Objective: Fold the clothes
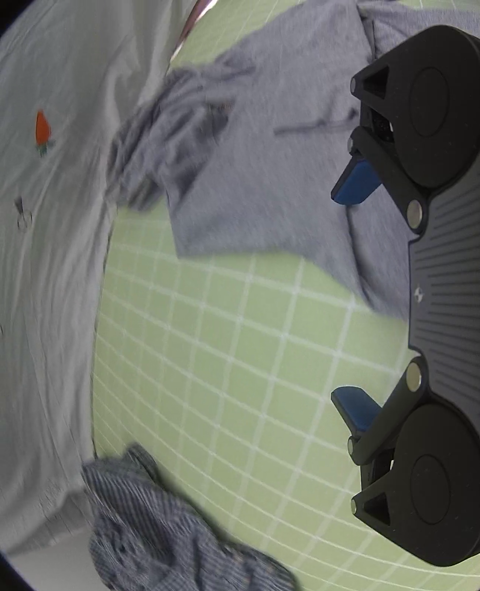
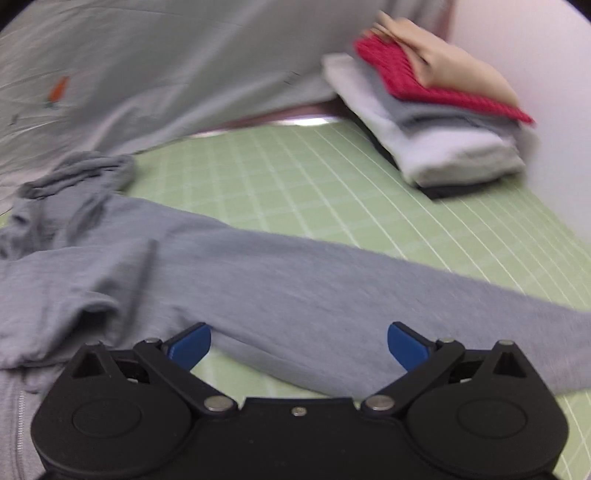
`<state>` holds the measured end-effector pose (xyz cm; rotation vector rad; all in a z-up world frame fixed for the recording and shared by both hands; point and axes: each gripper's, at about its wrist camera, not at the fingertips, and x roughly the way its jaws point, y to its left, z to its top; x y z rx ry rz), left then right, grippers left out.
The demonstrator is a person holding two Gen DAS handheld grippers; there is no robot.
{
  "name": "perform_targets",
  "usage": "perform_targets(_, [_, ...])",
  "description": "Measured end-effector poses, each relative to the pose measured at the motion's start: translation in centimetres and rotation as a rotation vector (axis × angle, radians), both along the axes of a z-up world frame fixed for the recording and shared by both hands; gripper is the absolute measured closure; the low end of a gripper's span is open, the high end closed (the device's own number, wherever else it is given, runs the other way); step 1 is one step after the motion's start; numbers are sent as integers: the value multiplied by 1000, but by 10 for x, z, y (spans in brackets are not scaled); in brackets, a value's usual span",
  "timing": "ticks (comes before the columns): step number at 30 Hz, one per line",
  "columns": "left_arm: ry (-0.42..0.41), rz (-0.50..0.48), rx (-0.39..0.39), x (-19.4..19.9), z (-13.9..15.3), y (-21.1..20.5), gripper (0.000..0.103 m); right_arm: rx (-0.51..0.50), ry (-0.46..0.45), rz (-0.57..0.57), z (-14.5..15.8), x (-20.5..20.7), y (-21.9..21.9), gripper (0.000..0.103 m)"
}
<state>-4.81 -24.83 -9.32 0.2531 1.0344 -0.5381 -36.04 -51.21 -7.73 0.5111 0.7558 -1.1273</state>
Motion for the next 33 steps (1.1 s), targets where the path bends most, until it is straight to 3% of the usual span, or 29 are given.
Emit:
perform_targets(5, [10, -129, -59, -9, 0, -46, 0, 15, 8, -140, -12, -32, -16, 0])
perform_targets(7, [37, -174, -99, -13, -4, -62, 5, 18, 13, -169, -14, -39, -21, 0])
perform_targets(9, [69, -211, -116, -17, -10, -77, 24, 31, 11, -188, -16, -45, -25, 0])
perform_targets(16, [150, -331, -118, -23, -31, -105, 66, 88, 29, -204, -31, -48, -29, 0])
perform_targets(17, [164, -338, -119, -23, -34, -106, 79, 92, 27, -204, -32, -47, -28, 0])
perform_targets(20, [157, -348, -117, -24, -37, -108, 96, 90, 18, -204, -33, -45, -26, 0])
perform_targets(23, [152, -339, -138, -20, -33, -102, 97, 89, 20, -191, -34, -44, -26, 0])
perform_targets(28, [75, -322, -149, -11, -9, -88, 99, 89, 21, -184, -35, -43, -27, 0])
perform_targets(33, [-28, -260, -93, 10, 11, -65, 102, 92, 21, -184, -35, -43, -28, 0])
